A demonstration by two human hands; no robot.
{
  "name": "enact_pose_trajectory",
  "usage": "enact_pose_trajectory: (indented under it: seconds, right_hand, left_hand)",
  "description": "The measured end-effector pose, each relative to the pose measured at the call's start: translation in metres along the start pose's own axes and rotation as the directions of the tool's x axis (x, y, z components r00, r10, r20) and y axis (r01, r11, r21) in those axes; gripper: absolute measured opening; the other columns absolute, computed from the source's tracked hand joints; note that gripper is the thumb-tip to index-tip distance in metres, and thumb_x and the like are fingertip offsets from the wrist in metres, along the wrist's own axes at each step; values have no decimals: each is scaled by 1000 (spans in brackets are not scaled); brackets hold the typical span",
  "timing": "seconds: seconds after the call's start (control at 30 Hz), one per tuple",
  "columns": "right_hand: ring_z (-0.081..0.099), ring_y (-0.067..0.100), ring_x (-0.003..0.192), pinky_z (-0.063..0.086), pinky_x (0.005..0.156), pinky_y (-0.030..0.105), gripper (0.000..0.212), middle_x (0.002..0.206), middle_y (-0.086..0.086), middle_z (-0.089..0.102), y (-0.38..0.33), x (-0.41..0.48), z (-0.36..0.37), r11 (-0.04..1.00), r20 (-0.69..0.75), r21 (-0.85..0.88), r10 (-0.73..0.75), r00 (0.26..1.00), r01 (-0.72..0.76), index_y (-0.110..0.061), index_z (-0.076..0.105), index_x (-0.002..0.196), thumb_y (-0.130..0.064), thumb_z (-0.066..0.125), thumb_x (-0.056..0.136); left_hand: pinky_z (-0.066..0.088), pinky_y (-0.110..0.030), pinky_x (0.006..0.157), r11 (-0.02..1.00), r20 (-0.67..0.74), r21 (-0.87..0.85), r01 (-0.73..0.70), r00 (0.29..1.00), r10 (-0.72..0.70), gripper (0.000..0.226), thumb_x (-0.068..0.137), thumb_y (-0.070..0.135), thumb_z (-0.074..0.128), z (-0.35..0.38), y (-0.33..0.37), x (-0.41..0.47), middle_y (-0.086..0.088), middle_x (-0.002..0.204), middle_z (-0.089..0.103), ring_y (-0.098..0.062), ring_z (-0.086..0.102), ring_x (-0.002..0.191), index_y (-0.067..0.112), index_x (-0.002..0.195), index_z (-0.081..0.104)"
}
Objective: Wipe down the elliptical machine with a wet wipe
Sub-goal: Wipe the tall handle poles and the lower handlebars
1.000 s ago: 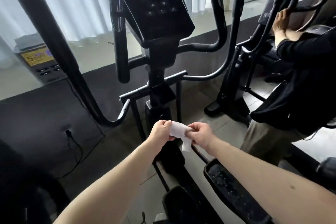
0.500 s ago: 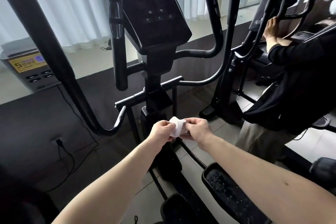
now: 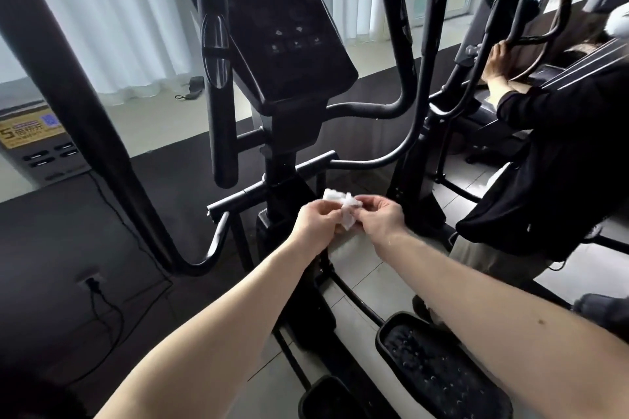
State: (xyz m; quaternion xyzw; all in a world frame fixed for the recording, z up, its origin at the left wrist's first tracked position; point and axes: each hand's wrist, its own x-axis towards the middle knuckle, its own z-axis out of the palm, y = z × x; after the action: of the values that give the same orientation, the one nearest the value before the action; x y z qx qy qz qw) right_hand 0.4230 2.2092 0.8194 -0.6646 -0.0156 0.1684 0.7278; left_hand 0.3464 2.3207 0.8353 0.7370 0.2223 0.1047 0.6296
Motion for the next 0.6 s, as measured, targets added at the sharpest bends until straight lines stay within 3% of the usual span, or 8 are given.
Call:
enact_pose_trajectory:
  seconds: [0.1,0.2,0.3,0.43,0.53,0.6]
  right_hand:
    - [75,28,86,64,79,44,16,95,15,76,-48,29,-3,992,-59,-32,-124,991,122,-13,69,89,1,78,86]
    - [77,28,86,63,81,46,12,88,8,77,-102,54,-12,969,-122,-91,-241,963,230,-17,72,86,-8,81,84]
    - [77,26,84,64,80,46,9,85,6,78,-154,74,-22,937,-199,-113,-347,917,330,-18,73,84,-13,80,83]
    - [75,18,87,61,82,27,6,86,-1,76,-219,90,-33,877,-305,-200,-480,823,437,-21,72,85,-16,77,86]
    - [72,13,81,56,69,14,12,80,-5,73,-261,101,-39,822,-331,-277,-569,753,498,-23,72,80,-15,72,89]
    - [68,7,71,53,60,10,23,71,-10,68,-284,105,-41,782,-353,-331,-621,699,528,-27,67,72,-14,69,92]
  left_hand:
    - [53,-31,67,987,8,35,-154,988,154,18,98,12,61,10,48,22,-7,78,73,-12,65,66,20,85,71]
    - [58,-32,73,970,-21,27,-240,970,241,9,97,19,63,21,102,52,-4,86,76,-14,71,75,19,95,72]
    - [61,-42,82,950,-80,30,-311,947,312,12,95,24,64,33,158,82,-2,96,76,-22,74,88,19,104,70]
    - [55,-33,89,885,-221,137,-445,857,465,23,99,26,62,42,239,111,0,109,71,-19,67,99,14,119,66]
    - [49,-27,76,844,-308,202,-497,786,537,14,101,24,60,43,286,131,6,103,67,-14,64,94,19,113,66]
    - [47,-25,76,824,-340,243,-512,751,566,21,102,25,59,42,306,145,5,115,66,-12,63,96,18,120,67]
